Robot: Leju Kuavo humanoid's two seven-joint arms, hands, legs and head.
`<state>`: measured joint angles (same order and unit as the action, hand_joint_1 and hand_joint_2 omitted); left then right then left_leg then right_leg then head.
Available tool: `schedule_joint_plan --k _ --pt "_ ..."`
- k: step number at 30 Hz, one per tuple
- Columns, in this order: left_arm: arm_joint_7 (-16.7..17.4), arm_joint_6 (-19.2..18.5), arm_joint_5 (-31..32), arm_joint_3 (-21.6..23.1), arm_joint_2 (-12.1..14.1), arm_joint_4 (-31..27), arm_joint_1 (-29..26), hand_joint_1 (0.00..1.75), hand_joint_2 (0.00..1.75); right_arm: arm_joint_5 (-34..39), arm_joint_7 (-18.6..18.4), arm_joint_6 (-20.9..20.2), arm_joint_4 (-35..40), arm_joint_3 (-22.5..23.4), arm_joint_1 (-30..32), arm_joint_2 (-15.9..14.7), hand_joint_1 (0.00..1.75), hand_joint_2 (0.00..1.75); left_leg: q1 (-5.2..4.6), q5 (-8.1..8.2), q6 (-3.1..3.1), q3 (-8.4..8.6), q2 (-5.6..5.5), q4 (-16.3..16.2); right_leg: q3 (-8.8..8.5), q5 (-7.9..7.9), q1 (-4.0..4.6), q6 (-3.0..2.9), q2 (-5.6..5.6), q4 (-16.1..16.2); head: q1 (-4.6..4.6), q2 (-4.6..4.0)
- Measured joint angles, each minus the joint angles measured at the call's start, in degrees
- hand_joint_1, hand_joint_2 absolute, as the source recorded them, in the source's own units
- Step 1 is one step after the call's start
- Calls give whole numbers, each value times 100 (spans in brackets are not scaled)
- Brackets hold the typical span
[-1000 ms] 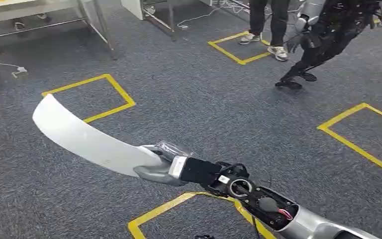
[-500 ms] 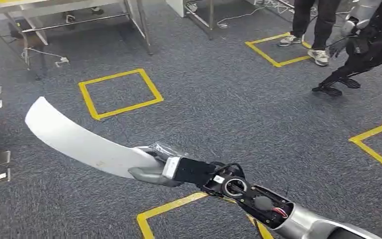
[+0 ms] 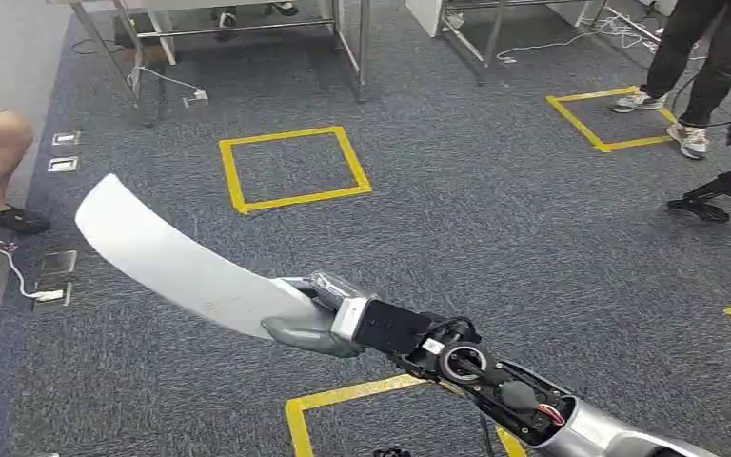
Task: Take the parts from the cabinet and place them on the table.
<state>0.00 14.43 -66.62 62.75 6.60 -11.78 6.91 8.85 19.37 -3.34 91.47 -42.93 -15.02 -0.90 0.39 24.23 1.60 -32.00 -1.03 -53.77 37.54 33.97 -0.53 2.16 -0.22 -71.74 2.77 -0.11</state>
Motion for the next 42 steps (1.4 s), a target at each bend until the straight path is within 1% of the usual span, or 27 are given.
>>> schedule_joint_plan --k 2,3,4,5,6,7,12,15,20,21,22,23,24,26,27,28,29,30,32,33,34,35,36,38,39,40,42 --pt "0 0 -2 0 -4 0 3 0 175 46 15 -2 0 15 -5 0 173 175 -2 14 -19 43 -66 -1 -440 -597 3 -60 21 1021 35 0" --pt "0 -2 -9 0 -17 0 2 0 175 50 22 -7 0 28 -8 0 173 175 -1 23 -32 51 -87 0 -644 -824 5 -101 72 1494 59 0" --pt "0 -4 -24 0 -28 0 10 0 175 59 28 -9 0 37 -12 0 173 175 -43 35 -54 31 -109 -36 -718 -795 33 -120 120 1683 55 0" --pt "0 -7 -33 0 -28 0 10 0 175 59 31 -11 0 39 -15 0 173 175 -28 23 -80 0 -121 -32 -706 -785 34 -129 107 1709 57 0" --pt "0 -9 -39 0 -13 0 7 0 175 59 31 -11 0 42 -5 0 173 175 -61 67 -42 -16 -115 -74 -706 -796 3 -105 110 1756 24 0" --pt "0 -9 -44 0 -9 0 -6 0 175 59 28 -11 0 44 -3 0 173 175 -38 47 -3 -12 -116 -51 -709 -793 20 -102 112 1744 0 0" --pt "0 -13 -2 0 -15 0 -7 0 175 59 33 -11 0 46 -8 0 173 175 -24 21 -51 23 -116 1 -709 -794 42 -122 112 1740 -111 0" --pt "11 -17 28 0 -2 0 -8 0 175 59 33 -11 0 46 -7 0 173 175 -27 33 -44 19 -115 -12 -709 -794 32 -120 112 1744 -157 0" --pt "37 -24 50 0 7 0 -8 0 175 59 31 -9 0 46 -12 0 173 175 -57 45 -6 14 -115 9 -741 -808 11 -99 110 1776 -179 0" --pt "42 -26 50 0 7 0 -7 0 175 59 31 -9 0 46 -8 0 173 175 -56 41 3 24 -109 61 -751 -876 15 -61 106 1700 -181 0" --pt "55 -26 50 0 7 0 -7 0 175 59 33 -9 0 48 -18 0 173 175 -14 25 22 93 -115 108 -767 -868 32 -37 110 1704 -175 0" --pt "57 -33 52 0 -7 0 -7 0 175 59 33 -9 0 55 -15 0 173 175 14 7 21 150 -93 149 -741 -768 10 -24 93 1645 -175 0" --pt "57 -33 50 0 -7 0 -3 0 175 59 39 -11 2 55 -32 0 173 175 18 26 54 167 -98 164 -643 -596 21 -2 90 1405 -151 0" --pt "57 -42 50 0 -7 0 -5 0 175 59 39 -9 0 66 -24 -2 173 175 19 38 60 170 -93 163 -183 -151 -7 50 87 486 -87 0" --pt "59 -57 50 0 -9 0 -9 0 175 59 39 -9 -2 70 -9 -11 173 175 20 45 55 171 -93 160 39 1 -15 82 85 73 -85 0" --pt "59 -61 50 0 -7 0 -15 0 175 59 39 -11 -2 70 -1 -15 173 175 24 57 43 182 -95 158 151 19 -30 86 78 -97 -61 0" --pt "59 -63 50 0 -7 0 -21 0 175 59 39 -11 -2 70 -3 -17 173 175 33 75 23 208 -103 154 117 -123 -52 94 74 41 -48 0" --pt "59 -68 50 0 -13 0 -22 0 175 59 39 -11 -2 72 -4 -17 173 175 44 101 0 236 -111 141 -38 -366 -66 116 73 400 -48 0" --pt "59 -68 50 0 -22 0 -21 0 175 59 39 -11 -2 72 -14 -17 173 175 71 182 -70 308 -137 97 -545 -984 -102 142 79 1502 -18 0" --pt "57 -68 50 0 -15 0 -21 0 175 59 42 -11 -7 74 -21 -22 173 175 59 204 -107 316 -143 84 -590 -836 -86 136 135 1672 -7 0" --pt "57 -70 50 0 -15 0 -8 0 175 59 41 -11 -6 74 -31 -22 173 175 58 210 -127 278 -149 58 -529 -665 -46 12 120 1723 -2 0" --pt "57 -68 52 0 -17 0 -5 0 175 59 42 -13 -2 72 -18 -22 173 175 53 224 -169 254 -148 74 -600 -798 -48 -62 122 1694 -17 0" --pt "57 -68 52 0 -20 0 -19 0 175 59 42 -11 -9 77 -13 -24 173 175 41 214 -206 285 -145 15 -601 -787 -41 -123 111 1696 -70 0" --pt "57 -70 55 2 -22 0 -11 0 175 59 46 -11 0 74 -18 -24 173 175 62 273 -251 306 -95 -29 -745 -795 -72 -181 109 1739 -78 0" --pt "55 -70 59 2 -28 0 2 0 175 59 46 -11 0 77 -33 -24 173 175 58 304 -261 176 -12 -292 -798 -771 -75 -215 90 1749 -120 0" --pt "55 -70 61 2 -31 0 15 0 175 59 48 -11 0 77 -44 -24 173 175 54 414 -276 -85 25 -723 -820 -744 -69 -235 68 1752 -188 0" --pt "55 -70 74 2 -24 0 19 0 175 59 48 -11 -2 74 -32 -24 173 175 54 747 -292 -747 52 -1684 -875 -668 -45 -264 38 1752 -210 0"
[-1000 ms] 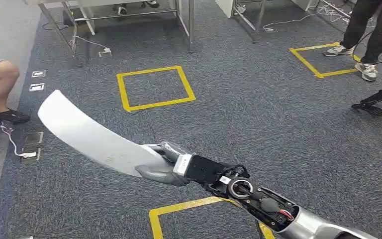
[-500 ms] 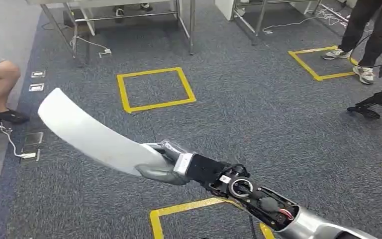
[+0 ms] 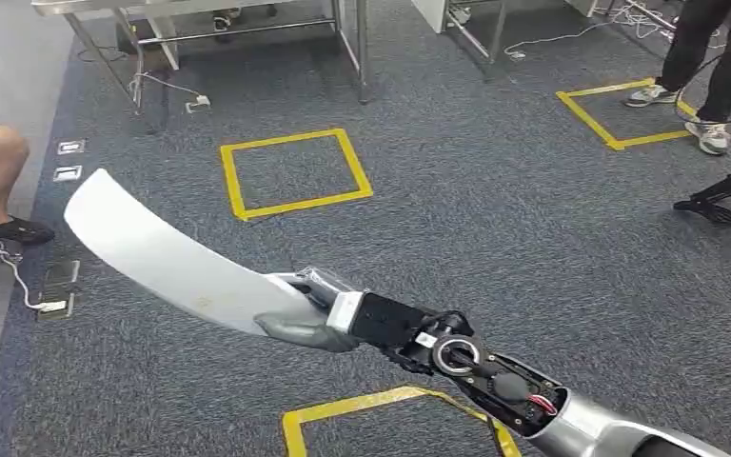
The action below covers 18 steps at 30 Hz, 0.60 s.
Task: Take the parts from the cabinet and place them on the table.
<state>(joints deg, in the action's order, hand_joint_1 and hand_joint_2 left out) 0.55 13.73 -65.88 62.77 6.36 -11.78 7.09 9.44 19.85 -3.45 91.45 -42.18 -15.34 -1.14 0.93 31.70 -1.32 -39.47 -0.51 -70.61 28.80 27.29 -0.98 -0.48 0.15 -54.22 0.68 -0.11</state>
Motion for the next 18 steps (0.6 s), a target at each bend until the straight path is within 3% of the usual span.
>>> schedule_joint_plan --k 1,2,4,5,6,7,8,9,11,12,14,15,16,17,18 --pt "0 0 2 0 0 0 -13 0 175 0 -2 0 0 0 10 0 173 175 -1 78 0 -235 0 -251 -44 42 7 -8 0 0 -6 0" --pt "0 0 4 0 0 0 -29 0 175 0 -2 0 0 0 10 0 173 175 -3 -4 18 -314 0 -206 -104 89 10 -7 2 0 -9 0" --pt "2 0 7 0 2 0 -47 0 175 0 -2 0 0 2 7 0 173 175 -17 -518 87 -105 1 568 -271 205 14 6 7 3 -20 0" --pt "2 0 9 0 7 0 -46 0 175 0 -2 0 0 2 4 0 173 175 -29 -875 133 73 9 1093 -355 268 14 20 -1 6 -24 0" --pt "2 0 11 0 13 0 -48 0 175 0 0 0 0 2 2 0 173 175 -58 -1256 186 206 53 1545 -315 333 10 39 -18 23 -37 0" --pt "2 0 11 0 22 0 -41 0 175 0 -6 0 -7 -2 4 -2 173 175 -102 -963 165 184 55 1511 -424 386 39 86 9 20 -56 0" --pt "2 -2 13 0 22 0 -28 0 175 0 -4 0 -2 0 -5 0 173 175 -118 -943 186 219 41 1523 -442 444 40 130 -8 51 -50 0" --pt "-2 -2 13 0 24 0 -38 0 175 0 -4 -4 0 2 0 0 173 175 -108 -985 227 240 15 1585 -548 398 42 166 -1 24 -48 0" --pt "0 -2 13 0 22 0 -37 0 175 0 0 -4 2 2 -11 0 173 175 -77 -956 281 418 9 1625 -610 453 42 229 -7 40 -24 0" --pt "-2 -2 13 0 20 0 -49 0 175 0 0 -4 2 2 -14 0 173 175 -76 -921 308 501 5 1633 -541 485 32 248 -7 -162 -9 0" --pt "-2 -2 13 0 22 0 -38 0 175 0 2 -4 2 2 -21 0 173 175 -81 -826 356 592 -4 1632 18 658 35 269 -6 -1100 33 0" --pt "-2 -2 13 0 24 0 -34 0 175 0 4 -4 0 2 -9 -2 173 175 -87 -770 366 644 -10 1632 333 886 43 279 -6 -1522 59 0" --pt "-2 -2 13 0 26 0 -37 0 175 0 2 -4 0 4 6 -4 173 175 -97 -709 370 712 -20 1632 562 1099 46 290 -6 -1753 83 0" --pt "-2 -2 13 0 26 0 -45 0 175 0 2 -4 0 2 15 -4 173 175 -109 -638 373 806 -30 1632 695 1196 45 293 -6 -1766 112 0" --pt "0 -2 9 0 26 0 -47 0 175 0 2 -4 0 2 16 -4 173 175 -120 -562 374 914 -41 1632 725 1125 49 275 -6 -1568 133 0"
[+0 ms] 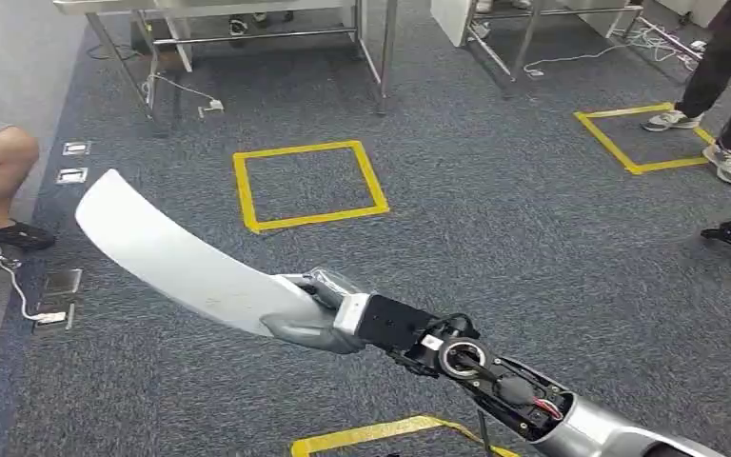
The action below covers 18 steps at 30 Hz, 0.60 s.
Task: Take the parts from the cabinet and place them on the table.
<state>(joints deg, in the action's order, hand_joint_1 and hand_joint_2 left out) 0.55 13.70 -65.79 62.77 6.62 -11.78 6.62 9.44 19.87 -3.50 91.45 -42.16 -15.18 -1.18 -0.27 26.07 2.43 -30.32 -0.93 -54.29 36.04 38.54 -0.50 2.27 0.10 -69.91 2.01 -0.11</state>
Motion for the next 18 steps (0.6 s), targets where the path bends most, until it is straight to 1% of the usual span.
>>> schedule_joint_plan --k 1,2,3,4,5,6,7,8,9,10,11,12,13,14,15,16,17,18 --pt "4 0 -7 0 -2 0 0 0 175 0 0 0 0 0 -1 0 173 175 -19 78 0 121 -14 0 -39 -245 18 -42 2 368 24 0" --pt "4 0 -9 0 -2 0 1 0 175 0 4 -2 0 2 -1 0 173 175 -41 153 -2 239 -20 4 -104 -636 41 -100 6 798 55 0" --pt "4 -2 -18 0 -26 0 -13 0 175 0 7 -2 -2 0 1 -2 173 175 -36 229 2 276 -21 25 -125 -1273 78 -183 11 1240 72 0" --pt "4 -2 -26 0 -50 0 24 0 175 0 22 -2 -9 4 19 -11 173 175 -58 284 -28 348 -34 -36 -65 -1540 122 -227 71 1338 -22 0" --pt "4 -2 -33 0 -48 0 34 0 175 0 13 -15 -9 -2 12 -11 173 175 -47 317 -61 336 -62 17 -117 -1432 132 -234 49 1377 2 -2" --pt "7 -2 -33 0 -44 0 24 0 175 2 22 -22 -7 0 7 -11 173 175 -27 319 -87 371 -65 51 -201 -1483 131 -258 40 1396 11 0" --pt "9 -2 -39 0 -48 0 19 0 175 4 24 -28 -4 2 -5 -11 173 175 -43 283 -112 384 -59 -24 -235 -1451 133 -291 29 1465 15 0" --pt "15 -2 -50 0 -35 0 27 0 175 4 35 -31 4 2 -14 -9 173 175 -55 267 -135 388 -58 -80 -354 -1459 88 -306 61 1518 15 0" --pt "15 -2 -48 0 -32 -2 29 0 175 4 44 -39 9 0 -14 -9 173 175 -42 211 -165 246 -25 -347 -445 -1441 66 -316 56 1574 16 0" --pt "13 -7 -48 0 -35 -2 42 0 175 4 41 -39 4 2 -21 -9 173 175 -31 187 -220 3 -11 -737 -515 -1404 45 -346 34 1601 -31 0" --pt "13 -7 -48 0 -37 -2 43 0 175 4 48 -39 2 0 -24 -9 173 175 1 262 -248 -308 -5 -1166 -569 -1359 37 -353 29 1615 -72 0" --pt "13 -7 -50 0 -37 -2 42 0 175 4 50 -50 2 -2 -21 -9 173 175 36 438 -281 -620 9 -1549 -634 -1297 29 -350 24 1616 -79 0" --pt "13 -7 -50 0 -33 -2 35 0 175 4 50 -52 -4 -4 -9 -9 173 175 70 661 -325 -885 25 -1789 -714 -1220 16 -341 25 1616 -83 0" --pt "13 -7 -53 0 -28 -2 20 0 175 7 50 -52 -9 -4 -10 -9 173 175 98 795 -360 -1041 37 -1810 -803 -1143 -2 -323 32 1616 -90 0" --pt "15 -7 -61 0 -22 -2 3 0 175 7 57 -52 -13 -4 -10 -9 173 175 123 786 -395 -1089 42 -1645 -905 -1068 -24 -304 44 1616 -96 0" --pt "15 -7 -61 0 -20 -2 -5 0 175 7 57 -52 -17 -7 -11 -9 173 175 145 637 -421 -1055 47 -1321 -1016 -983 -53 -276 50 1616 -105 0" --pt "15 -7 -64 0 -11 -2 -8 0 175 7 59 -52 -20 -7 -11 -9 173 175 169 313 -453 -962 58 -858 -1138 -888 -82 -237 49 1616 -118 0" --pt "15 -7 -66 0 -2 -2 -12 0 175 9 61 -52 -20 -7 -13 -9 173 175 191 -196 -469 -858 90 -376 -1220 -787 -99 -191 36 1616 -146 0"
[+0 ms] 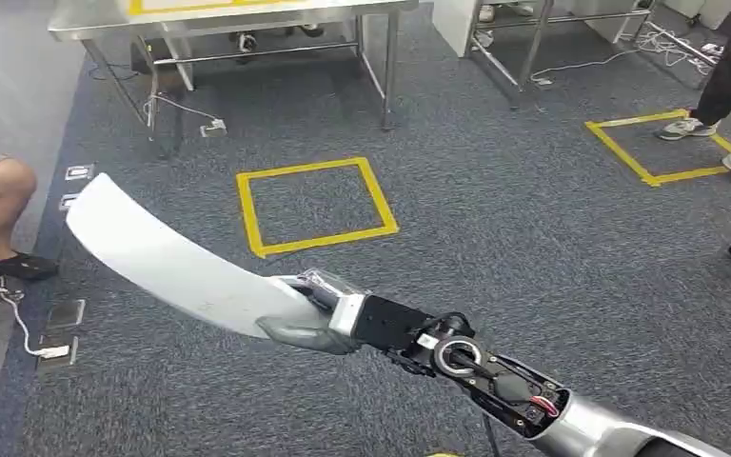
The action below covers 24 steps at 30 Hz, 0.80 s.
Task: Take the parts from the cabinet and place them on the table.
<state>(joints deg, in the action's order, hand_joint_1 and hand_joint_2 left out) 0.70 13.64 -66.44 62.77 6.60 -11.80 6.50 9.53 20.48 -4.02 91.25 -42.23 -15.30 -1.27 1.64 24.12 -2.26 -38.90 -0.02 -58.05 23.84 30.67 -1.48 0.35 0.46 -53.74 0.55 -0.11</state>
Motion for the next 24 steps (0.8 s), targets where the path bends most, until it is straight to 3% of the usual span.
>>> schedule_joint_plan --k 1,2,3,4,6,7,8,9,10,11,12,13,14,15,16,17,19,21,22,23,24 --pt "0 0 0 0 -18 0 -26 0 175 0 7 0 -11 -2 -6 0 173 175 15 -479 -17 10 89 261 -43 108 20 45 6 -39 -62 0" --pt "0 0 0 0 -20 0 12 0 175 4 18 0 -15 -4 -1 0 173 175 -28 -298 69 33 121 161 -36 188 44 94 11 2 -114 0" --pt "0 2 0 0 -9 0 26 0 175 4 11 -7 -15 -4 -12 0 173 175 -39 -322 129 46 86 148 -110 268 48 130 -24 60 -37 0" --pt "2 4 -2 0 -11 0 24 0 175 4 18 -9 -11 -2 -9 0 173 175 -18 -287 199 68 55 189 -239 167 39 203 -15 -33 -15 0" --pt "2 11 -2 0 -20 0 21 0 175 4 29 -13 -11 -4 -36 0 173 175 -22 -192 279 242 37 208 -104 87 10 210 -11 -328 45 0" --pt "2 11 -5 0 -22 0 18 0 175 4 35 -15 -11 -2 -39 0 173 175 -36 -138 329 337 38 223 68 71 3 225 -20 -709 70 0" --pt "2 13 -4 0 -22 0 19 0 175 4 35 -17 -11 -2 -44 0 173 175 -44 -80 365 420 30 247 368 135 16 218 -20 -1185 122 0" --pt "2 15 -13 0 -20 0 19 0 175 4 37 -17 -11 -2 -34 0 173 175 -55 -23 379 500 21 269 668 326 31 208 -19 -1570 159 0" --pt "2 22 -20 0 -15 0 18 0 175 4 37 -17 -11 -2 -29 0 173 175 -69 42 391 591 7 289 922 618 42 202 -19 -1813 184 0" --pt "2 28 -20 0 -11 0 15 0 175 4 35 -17 -13 -2 -26 0 173 175 -89 118 402 703 -12 308 1123 916 48 204 -19 -1893 216 0" --pt "2 31 -22 0 -11 0 12 0 175 4 35 -17 -13 -2 -26 0 173 175 -109 196 409 821 -28 322 1242 1076 56 168 -19 -1820 238 0" --pt "2 33 -22 0 -11 0 13 0 175 4 35 -17 -13 -2 -24 0 173 175 -136 289 413 969 -43 336 1301 1048 80 124 -19 -1587 253 0" --pt "0 46 -22 0 -11 0 13 0 175 4 37 -18 -13 -2 -21 0 173 175 -153 377 417 1110 -51 352 1305 808 113 73 -19 -1267 286 0" --pt "0 52 -22 0 -13 0 12 0 175 4 37 -20 -15 -2 -13 0 173 175 -176 475 422 1247 -51 371 1302 210 153 -2 -17 -837 304 0" --pt "0 52 -18 0 -42 0 -19 0 175 4 37 -20 -24 -2 0 -2 173 175 -167 545 420 1310 -53 382 1329 -584 195 -77 -24 -455 315 0" --pt "-4 52 -2 0 -35 0 16 0 175 13 37 -17 -31 0 14 -11 173 175 -201 619 382 1380 -108 361 1387 -746 275 -81 3 -269 275 0" --pt "-11 50 35 0 -28 0 41 0 175 24 33 -18 -26 9 24 -13 173 175 -206 707 346 1593 -107 365 1180 -795 231 -101 39 -189 275 0" --pt "-11 46 55 0 -2 0 60 0 175 59 39 0 -6 7 -10 -7 173 175 -214 643 305 1572 -112 172 942 -795 209 -147 31 -149 245 0" --pt "-11 41 63 0 -4 0 72 0 175 70 44 0 9 11 -5 -13 173 175 -201 525 270 1367 -71 -238 865 -753 209 -168 31 -143 225 -2" --pt "-11 20 68 0 -9 -2 81 0 175 76 39 0 9 11 0 -13 173 175 -189 565 240 1054 -53 -704 838 -712 207 -196 24 -141 177 0" --pt "-11 17 70 0 -11 -2 82 0 175 79 39 2 9 11 4 -13 173 175 -181 658 222 857 -52 -956 816 -684 208 -203 25 -137 162 0"
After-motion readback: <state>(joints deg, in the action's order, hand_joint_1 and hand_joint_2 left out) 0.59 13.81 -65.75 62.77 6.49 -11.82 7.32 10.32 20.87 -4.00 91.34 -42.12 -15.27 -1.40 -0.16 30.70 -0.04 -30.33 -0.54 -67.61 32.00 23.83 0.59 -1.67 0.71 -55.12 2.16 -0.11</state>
